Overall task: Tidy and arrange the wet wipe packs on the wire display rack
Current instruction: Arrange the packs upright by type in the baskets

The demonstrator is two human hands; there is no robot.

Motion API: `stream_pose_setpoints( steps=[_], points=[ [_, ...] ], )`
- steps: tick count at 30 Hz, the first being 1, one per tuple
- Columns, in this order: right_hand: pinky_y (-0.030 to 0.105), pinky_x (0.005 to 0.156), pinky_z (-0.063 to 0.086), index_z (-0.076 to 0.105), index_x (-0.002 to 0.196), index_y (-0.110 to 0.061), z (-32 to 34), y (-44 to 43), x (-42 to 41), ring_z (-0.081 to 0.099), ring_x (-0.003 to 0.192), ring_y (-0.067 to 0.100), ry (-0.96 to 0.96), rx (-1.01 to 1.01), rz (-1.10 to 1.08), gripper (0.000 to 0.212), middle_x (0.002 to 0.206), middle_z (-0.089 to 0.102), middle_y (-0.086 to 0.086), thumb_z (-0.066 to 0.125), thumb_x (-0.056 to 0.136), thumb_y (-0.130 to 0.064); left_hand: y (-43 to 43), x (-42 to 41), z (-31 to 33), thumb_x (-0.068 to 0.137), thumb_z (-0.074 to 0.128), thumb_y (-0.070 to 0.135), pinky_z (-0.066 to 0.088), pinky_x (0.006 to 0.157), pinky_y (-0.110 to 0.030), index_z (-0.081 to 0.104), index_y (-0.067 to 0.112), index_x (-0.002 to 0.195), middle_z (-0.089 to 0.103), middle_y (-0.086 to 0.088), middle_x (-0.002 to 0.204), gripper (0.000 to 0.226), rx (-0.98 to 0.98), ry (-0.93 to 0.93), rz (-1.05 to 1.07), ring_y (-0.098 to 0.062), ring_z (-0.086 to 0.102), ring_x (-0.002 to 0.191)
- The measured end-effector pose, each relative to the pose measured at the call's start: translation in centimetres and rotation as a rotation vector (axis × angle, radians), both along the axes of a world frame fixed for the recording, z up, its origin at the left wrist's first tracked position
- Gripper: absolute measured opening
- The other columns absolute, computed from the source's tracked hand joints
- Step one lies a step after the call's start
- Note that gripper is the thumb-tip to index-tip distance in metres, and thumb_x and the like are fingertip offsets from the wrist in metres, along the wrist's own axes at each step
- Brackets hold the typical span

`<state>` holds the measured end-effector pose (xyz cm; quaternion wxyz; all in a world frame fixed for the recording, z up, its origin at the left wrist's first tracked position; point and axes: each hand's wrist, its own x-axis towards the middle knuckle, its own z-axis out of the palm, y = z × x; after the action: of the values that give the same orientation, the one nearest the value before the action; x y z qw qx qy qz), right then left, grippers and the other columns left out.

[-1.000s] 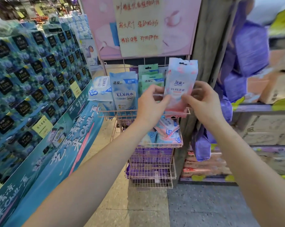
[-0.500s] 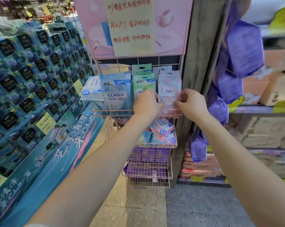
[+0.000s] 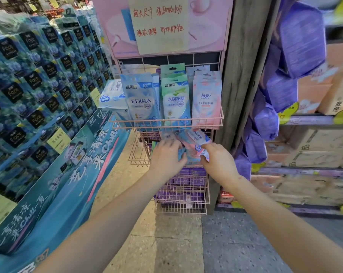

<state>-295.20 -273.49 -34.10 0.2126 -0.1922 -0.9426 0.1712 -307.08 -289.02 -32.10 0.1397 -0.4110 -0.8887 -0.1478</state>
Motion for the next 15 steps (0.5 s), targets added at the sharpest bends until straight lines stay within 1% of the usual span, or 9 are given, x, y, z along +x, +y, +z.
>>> stream_pose_setpoints(
  steps=[2, 4, 6, 8, 10, 11, 13, 14, 15],
  points=[
    [0.042, 0.078, 0.055, 0.069, 0.121, -0.01, -0.5, -0.2, -0.5, 0.065, 0.105, 0.038, -0.038, 0.0, 0.035, 0.038, 0.114, 0.072, 0.012, 0.069, 0.083, -0.012, -0.8, -1.2, -1.4, 0.094, 0.055, 0.046, 0.048, 0.088, -0.04, 0.064, 0.016, 0.12, 0.068, -0.008, 0.115, 0.04, -0.133, -0.083, 0.065, -0.029, 0.059, 0.109],
    [0.042, 0.082, 0.057, 0.068, 0.125, -0.009, -0.8, -0.8, -1.2, 0.067, 0.108, 0.037, -0.043, 0.005, 0.069, 0.041, 0.12, 0.072, 0.012, 0.068, 0.083, -0.011, -1.4, -2.1, -2.1, 0.096, 0.053, 0.044, 0.047, 0.094, -0.043, 0.06, 0.015, 0.129, 0.064, -0.012, 0.124, 0.045, -0.191, -0.14, 0.11, -0.033, 0.056, 0.115],
    [0.042, 0.086, 0.057, 0.068, 0.125, -0.009, -1.1, -1.5, -2.0, 0.067, 0.111, 0.035, -0.057, 0.036, 0.11, 0.042, 0.124, 0.07, 0.011, 0.065, 0.084, -0.011, -1.7, -2.9, -2.4, 0.097, 0.053, 0.044, 0.046, 0.097, -0.046, 0.056, 0.014, 0.134, 0.059, -0.016, 0.128, 0.048, -0.259, -0.181, 0.164, -0.037, 0.054, 0.118],
    [0.043, 0.087, 0.057, 0.067, 0.126, -0.007, -1.6, -2.3, -2.8, 0.066, 0.115, 0.034, -0.077, 0.055, 0.143, 0.042, 0.129, 0.069, 0.011, 0.064, 0.085, -0.01, -1.8, -3.9, -2.6, 0.097, 0.052, 0.045, 0.046, 0.098, -0.048, 0.054, 0.014, 0.134, 0.057, -0.02, 0.13, 0.048, -0.322, -0.226, 0.222, -0.04, 0.053, 0.119],
    [0.046, 0.082, 0.058, 0.068, 0.124, -0.005, -2.0, -3.1, -3.4, 0.066, 0.114, 0.035, -0.095, 0.046, 0.166, 0.039, 0.129, 0.068, 0.011, 0.064, 0.085, -0.008, -1.8, -5.0, -2.9, 0.098, 0.051, 0.049, 0.045, 0.102, -0.048, 0.05, 0.016, 0.138, 0.056, -0.024, 0.134, 0.052, -0.382, -0.275, 0.265, -0.043, 0.052, 0.124],
    [0.047, 0.078, 0.059, 0.068, 0.121, -0.005, -2.3, -3.5, -3.8, 0.066, 0.112, 0.037, -0.101, 0.042, 0.177, 0.037, 0.127, 0.069, 0.011, 0.063, 0.085, -0.007, -1.7, -5.6, -3.2, 0.099, 0.05, 0.051, 0.043, 0.106, -0.049, 0.046, 0.017, 0.143, 0.053, -0.026, 0.14, 0.056, -0.4, -0.309, 0.28, -0.044, 0.049, 0.129],
    [0.048, 0.075, 0.059, 0.068, 0.118, -0.004, -2.9, -4.1, -4.6, 0.067, 0.107, 0.038, -0.137, 0.03, 0.192, 0.035, 0.121, 0.07, 0.013, 0.061, 0.084, -0.005, -1.7, -6.6, -3.6, 0.099, 0.049, 0.053, 0.038, 0.114, -0.049, 0.03, 0.021, 0.157, 0.037, -0.029, 0.156, 0.068, -0.418, -0.395, 0.302, -0.046, 0.038, 0.142],
    [0.048, 0.075, 0.059, 0.068, 0.118, -0.004, -3.0, -4.3, -4.9, 0.067, 0.107, 0.038, -0.158, 0.018, 0.192, 0.035, 0.121, 0.07, 0.013, 0.06, 0.085, -0.006, -1.7, -7.0, -3.9, 0.099, 0.05, 0.053, 0.036, 0.116, -0.05, 0.023, 0.021, 0.16, 0.032, -0.029, 0.16, 0.073, -0.408, -0.438, 0.311, -0.045, 0.034, 0.145],
    [0.048, 0.077, 0.059, 0.066, 0.12, -0.006, -3.1, -4.4, -5.4, 0.067, 0.108, 0.038, -0.178, 0.003, 0.185, 0.035, 0.123, 0.069, 0.012, 0.06, 0.086, -0.008, -1.7, -7.6, -4.3, 0.099, 0.052, 0.052, 0.036, 0.116, -0.05, 0.019, 0.021, 0.161, 0.031, -0.027, 0.161, 0.077, -0.378, -0.482, 0.316, -0.044, 0.034, 0.145]
  ],
)
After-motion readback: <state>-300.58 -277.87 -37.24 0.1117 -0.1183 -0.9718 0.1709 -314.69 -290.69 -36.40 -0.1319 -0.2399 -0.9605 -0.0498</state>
